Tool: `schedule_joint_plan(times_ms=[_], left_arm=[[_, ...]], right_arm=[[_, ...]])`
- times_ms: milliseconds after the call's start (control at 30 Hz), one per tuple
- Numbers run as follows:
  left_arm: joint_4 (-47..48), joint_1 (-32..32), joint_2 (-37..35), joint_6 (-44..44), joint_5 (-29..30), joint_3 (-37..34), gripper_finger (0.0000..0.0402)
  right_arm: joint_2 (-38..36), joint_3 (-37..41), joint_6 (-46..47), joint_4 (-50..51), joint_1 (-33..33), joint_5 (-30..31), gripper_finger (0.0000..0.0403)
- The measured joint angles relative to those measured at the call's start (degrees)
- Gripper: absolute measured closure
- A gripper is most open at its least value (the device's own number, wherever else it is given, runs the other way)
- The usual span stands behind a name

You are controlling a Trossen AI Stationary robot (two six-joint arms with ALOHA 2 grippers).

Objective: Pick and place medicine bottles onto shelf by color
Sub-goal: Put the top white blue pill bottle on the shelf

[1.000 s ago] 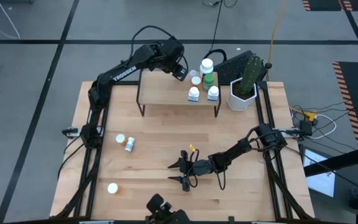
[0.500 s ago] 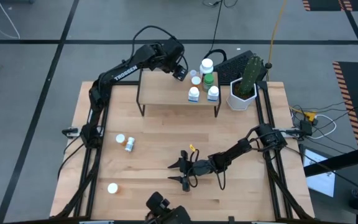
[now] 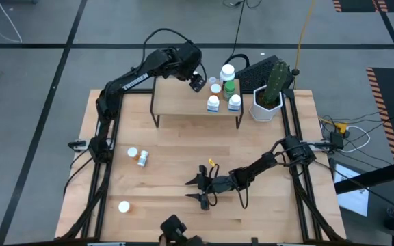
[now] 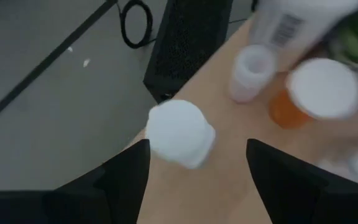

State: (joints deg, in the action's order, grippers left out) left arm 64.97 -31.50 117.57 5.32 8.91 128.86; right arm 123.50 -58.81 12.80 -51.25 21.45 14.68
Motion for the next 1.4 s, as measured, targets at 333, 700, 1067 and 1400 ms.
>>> schedule_joint_plan(times_ms=[333, 700, 1067, 1400], left_arm=[[9.2, 3.2, -13.6, -4.6, 2.9, -0.7, 0.0133], [-4.6, 9.7, -28.4, -36.4, 2.5, -27.4, 0.0133], [-29.1, 2.1, -24.4, -55.1, 1.8, -40.4, 0.0133], [-19.4, -4.9, -25.1, -28.7, -5.1, -40.2, 0.0133]], right_arm=[[0.0, 0.0, -0.1, 0.8, 0.0, 0.0, 0.0186], [0.0, 0.0, -5.2, -2.5, 1.3, 0.0, 0.0186], [-9.3, 2.2, -15.1, 7.9, 4.7, 3.4, 0.0186], [-41.3, 6.9, -20.9, 31.3, -2.4, 19.1, 0.0186]])
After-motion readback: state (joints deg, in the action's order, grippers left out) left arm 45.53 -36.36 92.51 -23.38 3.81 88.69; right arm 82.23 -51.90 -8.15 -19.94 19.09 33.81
